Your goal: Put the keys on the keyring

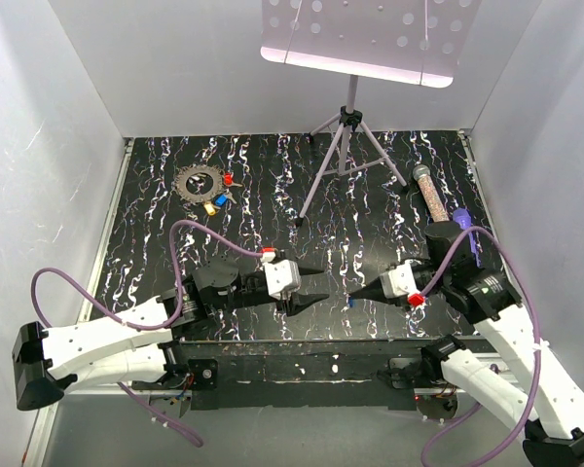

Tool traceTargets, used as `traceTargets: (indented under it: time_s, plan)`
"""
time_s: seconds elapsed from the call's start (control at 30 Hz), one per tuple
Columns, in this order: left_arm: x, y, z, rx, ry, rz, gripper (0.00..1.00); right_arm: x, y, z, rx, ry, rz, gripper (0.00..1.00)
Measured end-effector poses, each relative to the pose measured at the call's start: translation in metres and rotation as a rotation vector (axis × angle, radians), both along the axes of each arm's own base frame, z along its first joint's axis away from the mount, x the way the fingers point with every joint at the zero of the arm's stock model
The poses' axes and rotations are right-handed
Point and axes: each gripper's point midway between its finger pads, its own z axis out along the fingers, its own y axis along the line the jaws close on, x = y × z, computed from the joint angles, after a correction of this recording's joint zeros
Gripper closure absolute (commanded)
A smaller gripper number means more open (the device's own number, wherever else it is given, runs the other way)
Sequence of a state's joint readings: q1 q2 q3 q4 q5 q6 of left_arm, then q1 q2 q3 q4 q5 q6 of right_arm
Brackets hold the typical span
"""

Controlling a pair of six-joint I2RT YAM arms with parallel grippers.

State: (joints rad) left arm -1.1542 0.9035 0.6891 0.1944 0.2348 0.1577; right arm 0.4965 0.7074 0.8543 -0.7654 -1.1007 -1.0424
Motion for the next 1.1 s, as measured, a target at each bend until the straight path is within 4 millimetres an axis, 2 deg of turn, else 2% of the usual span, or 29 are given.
traceTargets:
  time_s: [0.2, 0.4, 0.53, 0.87, 1.1]
  plan:
    - [-0.004, 0.001, -0.008, 0.050, -0.016, -0.029, 0.55, 0.018, 0.013, -0.004, 0.028, -0.022, -0.022, 0.99]
    - [-0.002, 0.001, -0.017, 0.087, -0.046, -0.028, 0.58, 0.029, 0.020, 0.006, 0.068, -0.038, -0.051, 0.99]
    - [0.003, -0.001, -0.026, 0.120, -0.052, -0.013, 0.59, 0.029, 0.021, 0.006, 0.078, -0.027, -0.053, 0.99]
    - [0.013, -0.012, -0.035, 0.142, -0.053, 0.013, 0.72, 0.024, 0.019, -0.003, 0.075, -0.003, -0.055, 0.99]
    - [0.010, -0.019, -0.030, 0.123, -0.045, -0.014, 0.74, 0.025, 0.019, -0.002, 0.073, 0.023, -0.067, 0.99]
